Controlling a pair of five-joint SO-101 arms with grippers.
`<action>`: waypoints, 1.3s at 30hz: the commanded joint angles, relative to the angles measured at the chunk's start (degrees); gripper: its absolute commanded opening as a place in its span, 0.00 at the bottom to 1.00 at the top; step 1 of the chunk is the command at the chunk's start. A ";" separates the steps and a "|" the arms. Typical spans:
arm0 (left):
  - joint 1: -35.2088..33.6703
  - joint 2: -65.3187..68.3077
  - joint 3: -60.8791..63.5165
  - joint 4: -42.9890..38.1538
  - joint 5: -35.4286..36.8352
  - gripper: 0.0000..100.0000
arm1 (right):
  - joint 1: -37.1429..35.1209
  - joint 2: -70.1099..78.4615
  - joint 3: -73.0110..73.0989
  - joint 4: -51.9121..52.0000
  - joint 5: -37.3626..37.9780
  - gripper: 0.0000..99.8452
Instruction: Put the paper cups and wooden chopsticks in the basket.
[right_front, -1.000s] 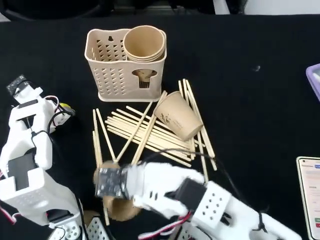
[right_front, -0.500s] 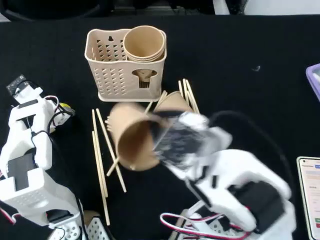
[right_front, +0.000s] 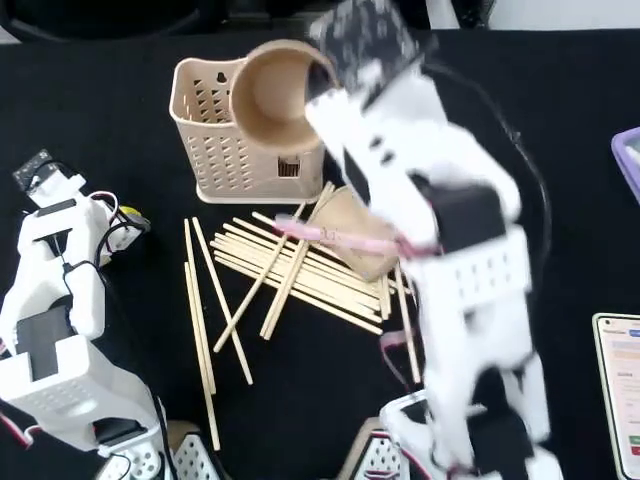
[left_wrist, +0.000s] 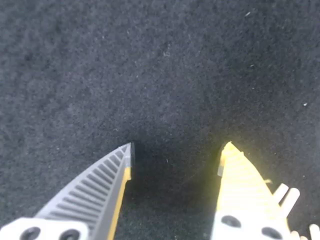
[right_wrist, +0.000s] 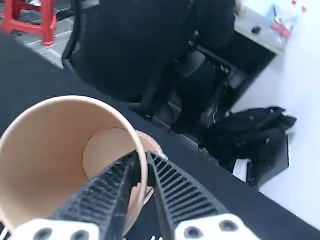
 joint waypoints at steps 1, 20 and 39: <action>-1.54 0.44 -2.07 0.09 0.35 0.29 | 1.41 7.69 -11.38 -1.32 -1.41 0.01; -1.54 0.44 -2.07 0.09 0.35 0.29 | 2.73 29.49 -30.20 11.16 -0.97 0.03; -1.54 0.44 -2.07 0.09 0.35 0.29 | 2.73 26.68 -34.86 21.36 -1.14 0.22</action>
